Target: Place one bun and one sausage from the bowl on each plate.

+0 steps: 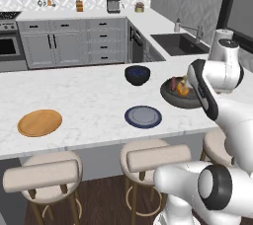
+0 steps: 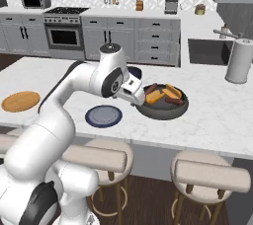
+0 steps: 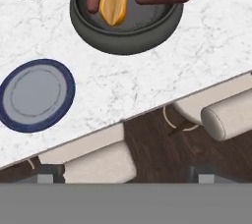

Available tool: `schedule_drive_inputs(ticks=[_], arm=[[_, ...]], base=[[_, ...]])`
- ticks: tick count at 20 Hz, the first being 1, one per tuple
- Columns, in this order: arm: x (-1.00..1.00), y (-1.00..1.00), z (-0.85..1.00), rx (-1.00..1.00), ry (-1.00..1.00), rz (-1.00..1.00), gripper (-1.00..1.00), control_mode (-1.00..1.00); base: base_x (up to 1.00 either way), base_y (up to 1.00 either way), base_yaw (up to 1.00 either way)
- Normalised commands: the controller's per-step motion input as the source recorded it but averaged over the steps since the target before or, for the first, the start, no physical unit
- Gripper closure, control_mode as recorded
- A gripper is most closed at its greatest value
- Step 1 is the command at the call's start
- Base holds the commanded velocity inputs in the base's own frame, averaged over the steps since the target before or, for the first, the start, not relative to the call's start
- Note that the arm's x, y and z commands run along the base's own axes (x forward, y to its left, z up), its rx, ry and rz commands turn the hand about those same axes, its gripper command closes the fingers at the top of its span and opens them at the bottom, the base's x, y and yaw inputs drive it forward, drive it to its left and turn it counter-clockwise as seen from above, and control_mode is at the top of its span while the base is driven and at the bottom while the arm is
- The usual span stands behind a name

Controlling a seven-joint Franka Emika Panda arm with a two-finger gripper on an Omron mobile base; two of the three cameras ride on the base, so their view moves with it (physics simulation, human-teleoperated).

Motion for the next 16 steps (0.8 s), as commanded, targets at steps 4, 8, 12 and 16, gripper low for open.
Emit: schedule_drive_inputs(ticks=[4,8,12,16], arm=[[0.48,-0.29,-0.25,0.05,0.00,-0.03,-1.00,-1.00],[0.66,-0.29,-0.30,0.08,0.00,0.00,-1.00,-1.00],[0.66,-0.18,-0.17,0.12,0.00,0.00,-1.00,-1.00],[0.48,0.00,0.00,0.03,0.01,0.00,-1.00,-1.00]], base=[[0.00,0.00,0.00],[0.00,0.00,0.00],[0.00,0.00,0.00],[0.00,0.00,0.00]])
